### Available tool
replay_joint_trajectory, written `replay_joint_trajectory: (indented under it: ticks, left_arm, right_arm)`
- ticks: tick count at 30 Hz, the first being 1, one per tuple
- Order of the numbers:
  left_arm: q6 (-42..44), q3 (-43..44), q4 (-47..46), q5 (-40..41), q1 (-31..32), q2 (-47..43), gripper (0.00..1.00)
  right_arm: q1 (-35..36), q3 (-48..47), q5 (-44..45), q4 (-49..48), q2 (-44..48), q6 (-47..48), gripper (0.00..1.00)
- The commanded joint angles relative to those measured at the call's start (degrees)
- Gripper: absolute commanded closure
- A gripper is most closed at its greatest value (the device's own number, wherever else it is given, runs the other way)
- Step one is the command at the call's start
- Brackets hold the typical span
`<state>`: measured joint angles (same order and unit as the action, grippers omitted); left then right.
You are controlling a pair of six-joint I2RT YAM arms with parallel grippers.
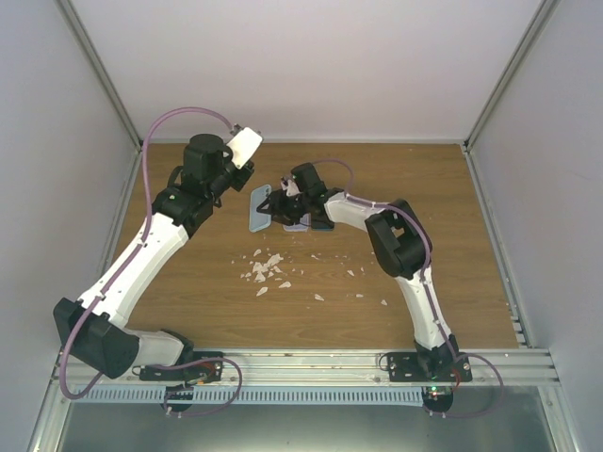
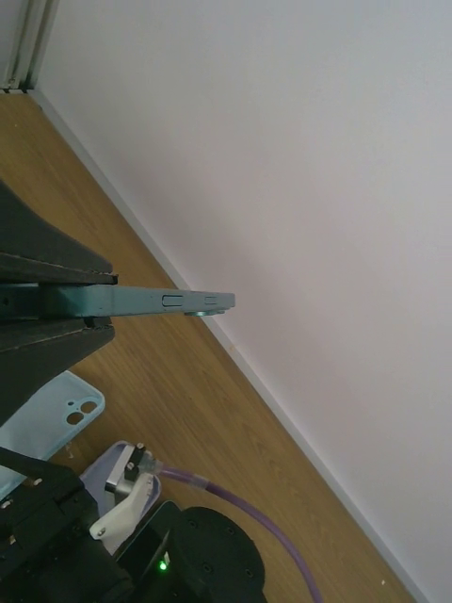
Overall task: Take the phone out of the phone case
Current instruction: Place the phone case at the center of the board.
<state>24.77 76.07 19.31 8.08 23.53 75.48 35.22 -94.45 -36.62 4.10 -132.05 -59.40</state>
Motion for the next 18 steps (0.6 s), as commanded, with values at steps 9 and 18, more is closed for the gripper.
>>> replay_joint_trajectory:
  ticks: [9,18]
  left_arm:
    - [-0.91,3.59,-3.51,-0.65,-0.36,0.36,1.00]
    - [-0.82,4.17,-3.32,-0.86,-0.27,0.59,1.00]
  right_arm:
    - [0.69,1.38,5.21,6.56,6.60,1.25,0.48]
    - [0.74,3.76,4.88,5.90,9.99,1.55,0.47]
